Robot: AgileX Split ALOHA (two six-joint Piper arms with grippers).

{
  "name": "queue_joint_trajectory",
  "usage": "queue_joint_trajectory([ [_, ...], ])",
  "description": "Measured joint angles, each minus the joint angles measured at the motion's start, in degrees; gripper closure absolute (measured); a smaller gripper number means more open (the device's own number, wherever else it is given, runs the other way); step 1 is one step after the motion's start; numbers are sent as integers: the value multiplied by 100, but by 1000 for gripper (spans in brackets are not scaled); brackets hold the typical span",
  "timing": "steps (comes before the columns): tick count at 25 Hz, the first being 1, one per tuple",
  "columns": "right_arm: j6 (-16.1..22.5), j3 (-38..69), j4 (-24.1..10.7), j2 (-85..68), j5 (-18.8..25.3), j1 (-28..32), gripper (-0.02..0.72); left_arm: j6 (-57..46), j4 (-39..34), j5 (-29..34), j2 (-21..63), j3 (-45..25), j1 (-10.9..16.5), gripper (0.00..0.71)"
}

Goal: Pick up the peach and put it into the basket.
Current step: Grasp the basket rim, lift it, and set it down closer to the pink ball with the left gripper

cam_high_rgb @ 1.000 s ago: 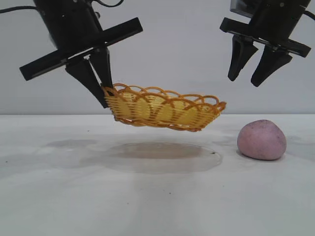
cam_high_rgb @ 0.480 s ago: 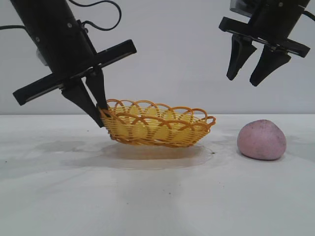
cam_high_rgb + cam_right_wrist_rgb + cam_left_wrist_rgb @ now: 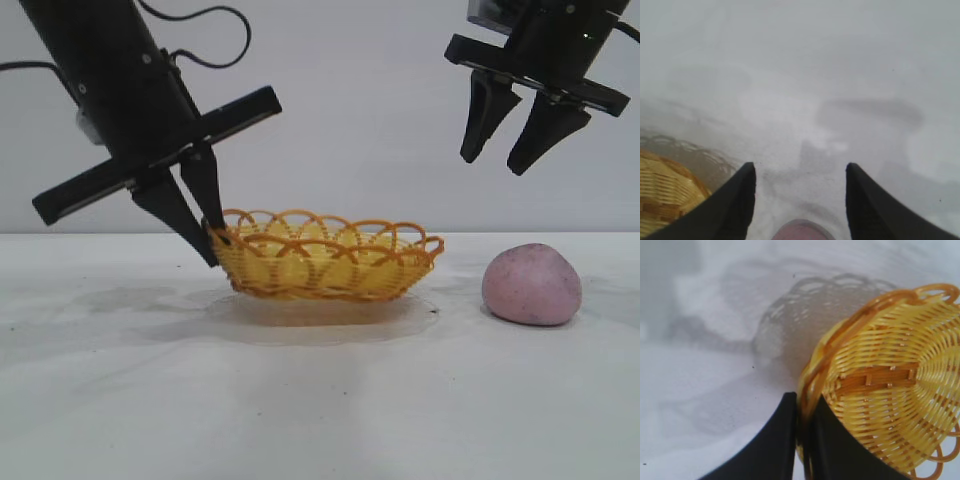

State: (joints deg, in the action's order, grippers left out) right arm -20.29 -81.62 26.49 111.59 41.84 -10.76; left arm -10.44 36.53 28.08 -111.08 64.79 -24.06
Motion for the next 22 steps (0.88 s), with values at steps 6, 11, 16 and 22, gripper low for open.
queue_joint_trajectory([
  [6,0,0,0,0,0,0,333,0,38,13,-23,0,0,553],
  [11,0,0,0,0,0,0,333,42,38,130,-23,0,0,303],
  [16,0,0,0,0,0,0,333,79,-214,194,13,12,0,175],
  [22,0,0,0,0,0,0,333,125,-2093,660,393,454,0,175],
])
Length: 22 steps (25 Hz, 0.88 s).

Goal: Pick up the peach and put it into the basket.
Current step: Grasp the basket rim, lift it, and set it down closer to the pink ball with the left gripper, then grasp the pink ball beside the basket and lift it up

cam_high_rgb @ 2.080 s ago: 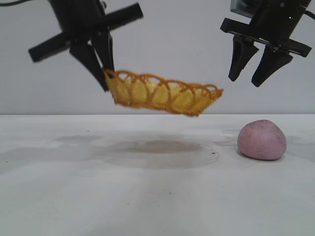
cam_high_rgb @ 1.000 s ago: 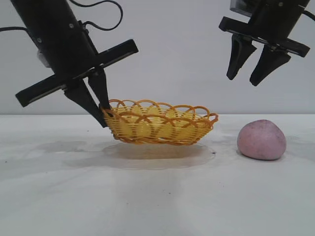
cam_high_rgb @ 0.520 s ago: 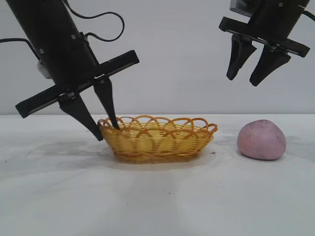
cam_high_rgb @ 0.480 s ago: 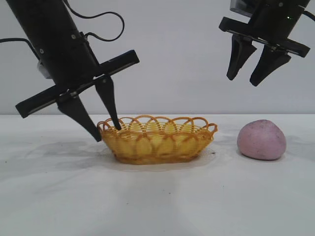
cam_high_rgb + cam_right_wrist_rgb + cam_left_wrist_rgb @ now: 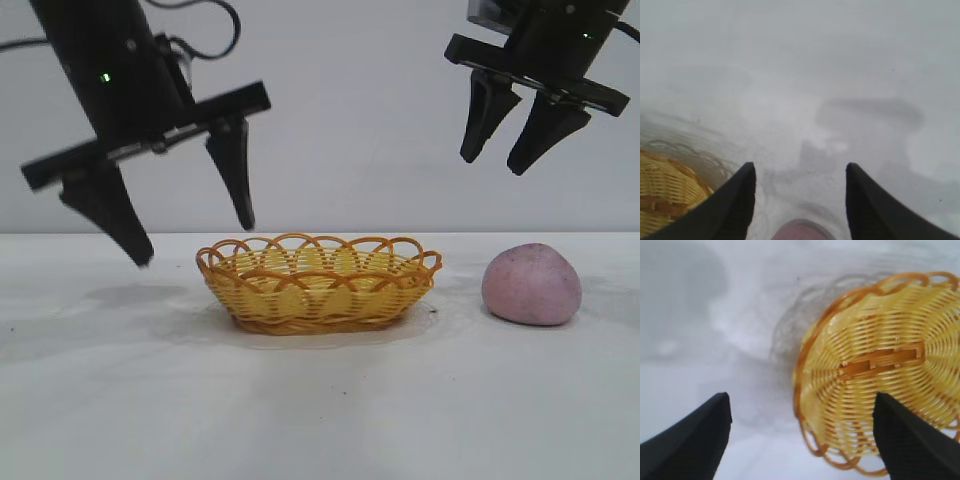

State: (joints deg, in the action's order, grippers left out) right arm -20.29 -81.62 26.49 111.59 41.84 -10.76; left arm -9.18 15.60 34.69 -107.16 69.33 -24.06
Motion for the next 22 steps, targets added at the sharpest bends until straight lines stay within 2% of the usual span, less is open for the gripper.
queue_joint_trajectory([
  [7,0,0,10,0,0,0,333,23,-2099,953,74,494,0,175],
  [10,0,0,10,0,0,0,333,23,-2544,1129,74,508,134,175],
  [22,0,0,10,0,0,0,333,659,-2448,2251,85,467,1671,175],
])
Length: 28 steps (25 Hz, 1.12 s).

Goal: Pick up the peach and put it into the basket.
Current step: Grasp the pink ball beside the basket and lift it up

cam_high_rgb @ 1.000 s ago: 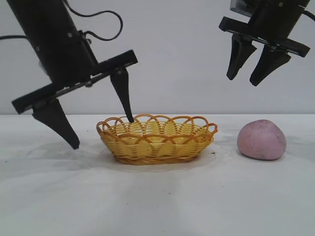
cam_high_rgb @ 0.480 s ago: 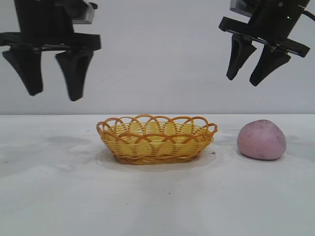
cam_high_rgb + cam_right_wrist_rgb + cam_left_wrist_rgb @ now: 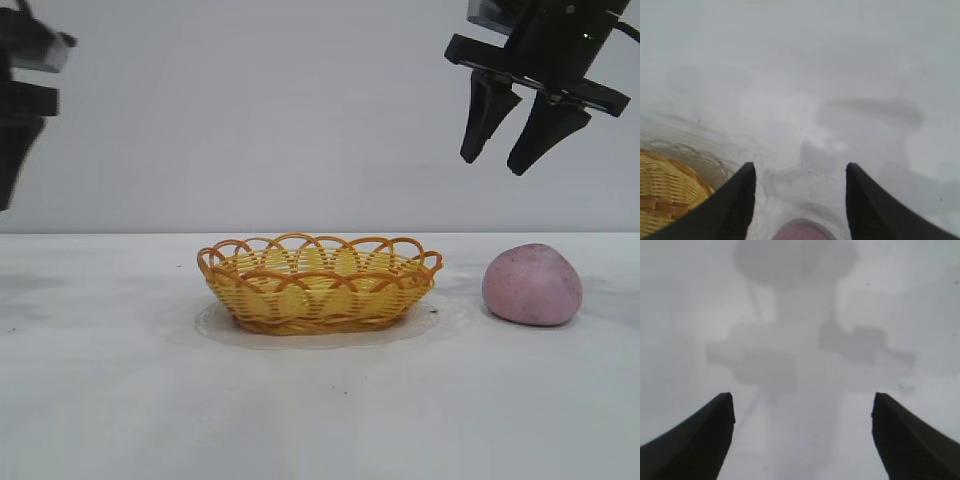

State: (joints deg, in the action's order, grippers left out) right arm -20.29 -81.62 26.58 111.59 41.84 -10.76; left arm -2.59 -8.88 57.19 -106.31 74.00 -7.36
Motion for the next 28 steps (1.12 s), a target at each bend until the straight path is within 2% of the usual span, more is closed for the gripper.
queue_joint_trajectory([
  [2,0,0,0,0,0,0,333,182,209,217,26,-103,180,175],
  [4,0,0,0,0,0,0,333,317,431,322,166,-245,245,175],
  [12,0,0,0,0,24,0,333,488,649,247,1711,-1098,245,175],
  [17,0,0,0,0,36,0,333,488,692,247,3124,-1854,245,175],
  [22,0,0,0,0,46,0,333,488,1145,306,4810,-2636,245,175],
  [28,0,0,-12,0,95,0,333,488,1449,708,6884,-3248,245,175],
])
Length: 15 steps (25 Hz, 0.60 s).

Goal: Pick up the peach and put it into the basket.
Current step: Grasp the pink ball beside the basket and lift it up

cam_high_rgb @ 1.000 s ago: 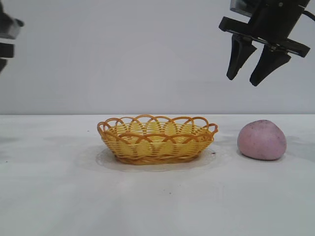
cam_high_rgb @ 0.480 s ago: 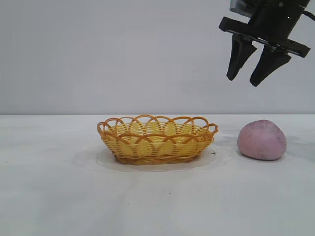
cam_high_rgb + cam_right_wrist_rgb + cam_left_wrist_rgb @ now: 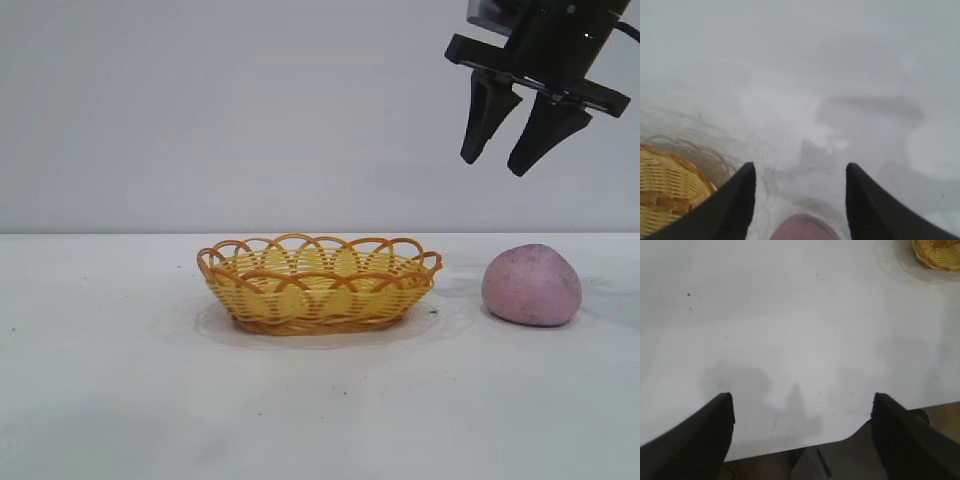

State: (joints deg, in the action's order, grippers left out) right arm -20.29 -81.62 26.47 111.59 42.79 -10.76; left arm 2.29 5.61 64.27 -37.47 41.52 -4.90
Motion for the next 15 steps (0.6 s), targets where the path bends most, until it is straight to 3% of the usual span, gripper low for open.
queue_joint_trajectory([
  [8,0,0,0,0,73,0,333,154,-184,120,2295,-701,0,175],
  [15,0,0,-37,0,83,0,333,167,-393,6,3278,-1345,0,175],
])
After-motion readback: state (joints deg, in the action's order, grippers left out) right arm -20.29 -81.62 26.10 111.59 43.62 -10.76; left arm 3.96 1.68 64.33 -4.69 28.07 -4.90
